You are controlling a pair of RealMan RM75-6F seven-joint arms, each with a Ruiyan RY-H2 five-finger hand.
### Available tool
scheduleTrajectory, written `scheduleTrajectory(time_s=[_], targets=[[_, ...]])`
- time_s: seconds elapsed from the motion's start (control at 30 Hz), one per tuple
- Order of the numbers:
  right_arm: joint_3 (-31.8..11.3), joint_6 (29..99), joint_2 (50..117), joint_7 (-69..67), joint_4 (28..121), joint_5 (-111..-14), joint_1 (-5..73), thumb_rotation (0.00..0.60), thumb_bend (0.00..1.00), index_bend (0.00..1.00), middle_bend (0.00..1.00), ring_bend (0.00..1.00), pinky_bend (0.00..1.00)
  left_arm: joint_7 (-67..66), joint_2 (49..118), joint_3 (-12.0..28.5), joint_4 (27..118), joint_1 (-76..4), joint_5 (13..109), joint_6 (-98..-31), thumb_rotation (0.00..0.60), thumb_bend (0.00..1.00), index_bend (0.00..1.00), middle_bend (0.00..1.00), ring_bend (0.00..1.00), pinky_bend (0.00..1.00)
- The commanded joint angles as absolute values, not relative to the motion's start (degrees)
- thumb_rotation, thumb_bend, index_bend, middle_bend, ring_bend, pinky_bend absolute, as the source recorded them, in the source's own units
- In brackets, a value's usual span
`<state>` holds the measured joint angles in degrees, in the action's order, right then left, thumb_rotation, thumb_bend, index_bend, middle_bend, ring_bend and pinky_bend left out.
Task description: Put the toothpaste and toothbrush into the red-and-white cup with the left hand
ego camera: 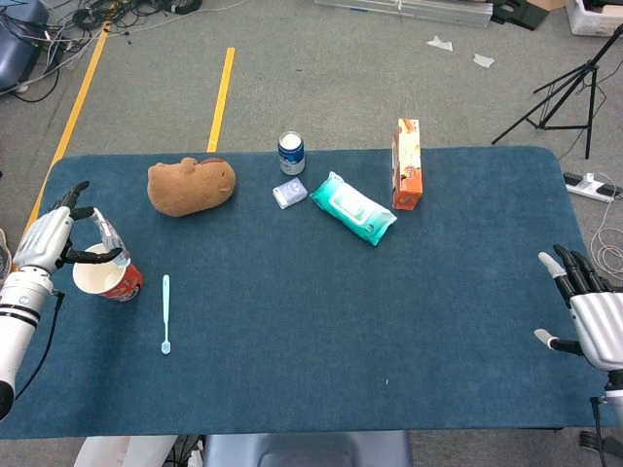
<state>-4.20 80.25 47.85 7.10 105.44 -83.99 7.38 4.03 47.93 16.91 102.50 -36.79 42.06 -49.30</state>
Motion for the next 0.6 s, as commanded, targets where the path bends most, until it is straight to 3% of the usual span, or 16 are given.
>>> scheduleTrajectory(time_s=[0.03, 0.6], targets=[[-4.1, 80.4, 48.0, 7.3, 105.5, -84.1, 7.3, 0.6, 0.0, 0.0, 0.0, 0.0, 0.32, 4.6, 48.1, 16.5, 101.4, -36.2, 43.3, -48.9, 0.6, 0.42, 0.68, 0.0, 0.0, 0.0], [-3.9, 79.5, 48.8, 7.5, 104.8, -83.6, 7.5, 0.6, 0.0, 0.0, 0.0, 0.0, 0.32, 6.8, 50.8, 14.7, 96.0, -35.0, 44.9, -46.0, 0.6, 0.42, 0.68, 0.0, 0.0, 0.0]])
